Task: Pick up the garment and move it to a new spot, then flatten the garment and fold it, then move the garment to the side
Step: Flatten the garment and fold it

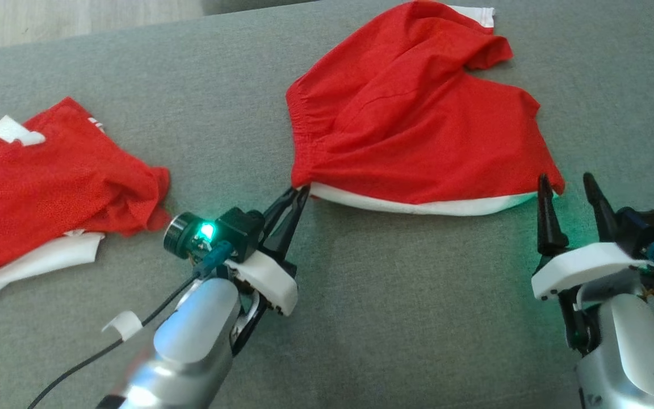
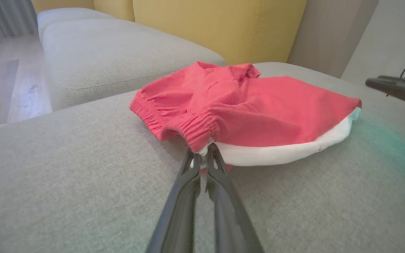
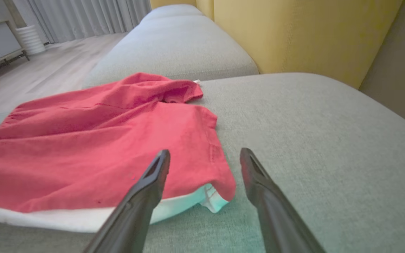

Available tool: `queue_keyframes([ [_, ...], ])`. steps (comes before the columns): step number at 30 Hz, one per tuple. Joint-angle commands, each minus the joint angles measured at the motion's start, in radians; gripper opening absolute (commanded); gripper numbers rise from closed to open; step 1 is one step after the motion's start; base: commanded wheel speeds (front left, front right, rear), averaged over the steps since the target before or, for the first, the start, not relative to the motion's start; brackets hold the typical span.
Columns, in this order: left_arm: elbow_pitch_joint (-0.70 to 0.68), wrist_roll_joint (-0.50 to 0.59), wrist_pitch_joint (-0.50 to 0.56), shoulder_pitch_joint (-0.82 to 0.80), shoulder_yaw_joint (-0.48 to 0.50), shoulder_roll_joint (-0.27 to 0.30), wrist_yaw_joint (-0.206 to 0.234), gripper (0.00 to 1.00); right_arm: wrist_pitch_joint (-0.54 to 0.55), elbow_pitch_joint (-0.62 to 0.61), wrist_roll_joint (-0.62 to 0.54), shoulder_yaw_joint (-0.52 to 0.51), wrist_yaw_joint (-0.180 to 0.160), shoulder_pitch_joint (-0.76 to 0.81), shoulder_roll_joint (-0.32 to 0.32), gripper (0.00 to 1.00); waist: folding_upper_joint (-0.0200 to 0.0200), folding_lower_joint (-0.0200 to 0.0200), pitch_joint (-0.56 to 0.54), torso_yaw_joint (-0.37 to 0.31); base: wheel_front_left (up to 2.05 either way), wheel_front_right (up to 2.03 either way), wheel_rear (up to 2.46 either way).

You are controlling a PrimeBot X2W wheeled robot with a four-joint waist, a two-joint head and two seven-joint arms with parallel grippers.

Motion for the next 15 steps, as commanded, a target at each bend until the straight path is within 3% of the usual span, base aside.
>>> queue_keyframes([
  [1, -0.047, -0.001, -0.012, -0.030, 0.047, 0.009, 0.015, 0.00, 0.012, -0.015, 0.005, 0.021, -0.001, -0.025, -0.004, 1.00, 0.0000, 0.0000, -0.001, 0.007, 0.00, 0.00, 0.00],
  [15, -0.098, 0.022, -0.012, 0.000, 0.075, 0.011, 0.022, 0.00, 0.082, 0.116, 0.027, 0.004, -0.001, -0.042, -0.004, 1.00, 0.0000, 0.0000, 0.000, 0.022, 0.00, 0.00, 0.00],
])
